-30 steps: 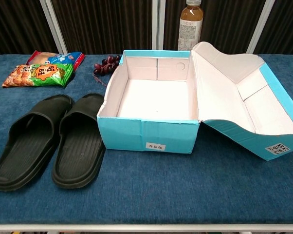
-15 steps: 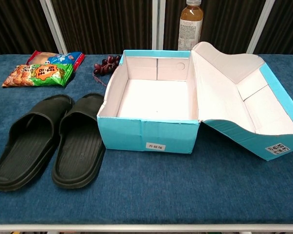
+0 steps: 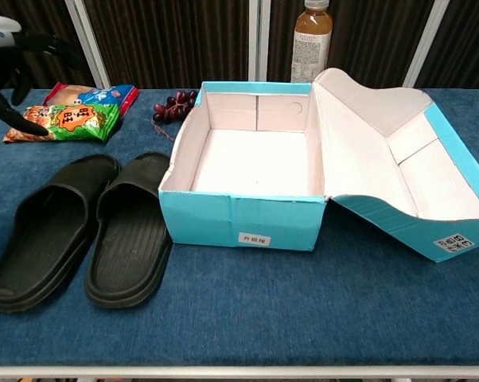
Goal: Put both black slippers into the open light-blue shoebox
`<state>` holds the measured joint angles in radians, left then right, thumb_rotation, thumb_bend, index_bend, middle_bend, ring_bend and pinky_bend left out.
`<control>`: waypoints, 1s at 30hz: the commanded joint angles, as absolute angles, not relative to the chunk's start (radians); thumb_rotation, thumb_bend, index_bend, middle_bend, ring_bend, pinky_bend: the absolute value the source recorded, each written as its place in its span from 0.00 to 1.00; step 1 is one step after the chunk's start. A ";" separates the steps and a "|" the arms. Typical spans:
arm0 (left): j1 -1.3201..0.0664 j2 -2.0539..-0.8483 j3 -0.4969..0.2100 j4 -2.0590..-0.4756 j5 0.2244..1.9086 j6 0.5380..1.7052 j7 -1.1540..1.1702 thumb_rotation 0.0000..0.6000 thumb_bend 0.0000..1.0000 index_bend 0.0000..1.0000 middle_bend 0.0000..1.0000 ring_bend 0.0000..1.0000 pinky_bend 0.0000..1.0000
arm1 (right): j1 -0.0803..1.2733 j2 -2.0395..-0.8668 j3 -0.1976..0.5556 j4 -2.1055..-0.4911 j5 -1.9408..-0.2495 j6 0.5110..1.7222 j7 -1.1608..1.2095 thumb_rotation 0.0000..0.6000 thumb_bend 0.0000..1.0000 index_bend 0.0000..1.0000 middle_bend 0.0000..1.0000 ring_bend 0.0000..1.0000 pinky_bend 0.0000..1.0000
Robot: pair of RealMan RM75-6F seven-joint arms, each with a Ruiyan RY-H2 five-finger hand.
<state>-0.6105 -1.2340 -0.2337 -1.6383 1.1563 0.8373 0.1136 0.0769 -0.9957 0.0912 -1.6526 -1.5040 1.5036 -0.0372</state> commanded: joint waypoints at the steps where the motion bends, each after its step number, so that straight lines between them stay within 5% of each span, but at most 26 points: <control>1: -0.672 -1.286 -0.224 -1.640 1.060 0.775 0.178 1.00 0.00 0.12 0.10 0.62 0.82 | 0.079 -0.994 0.089 -1.647 -1.504 1.497 -0.026 1.00 0.03 0.00 0.00 0.00 0.00; 30: -1.001 -1.450 -0.087 -1.567 0.428 0.692 0.400 1.00 0.00 0.06 0.03 0.62 0.82 | 0.083 -0.996 0.081 -1.608 -1.495 1.474 0.033 1.00 0.03 0.00 0.00 0.00 0.00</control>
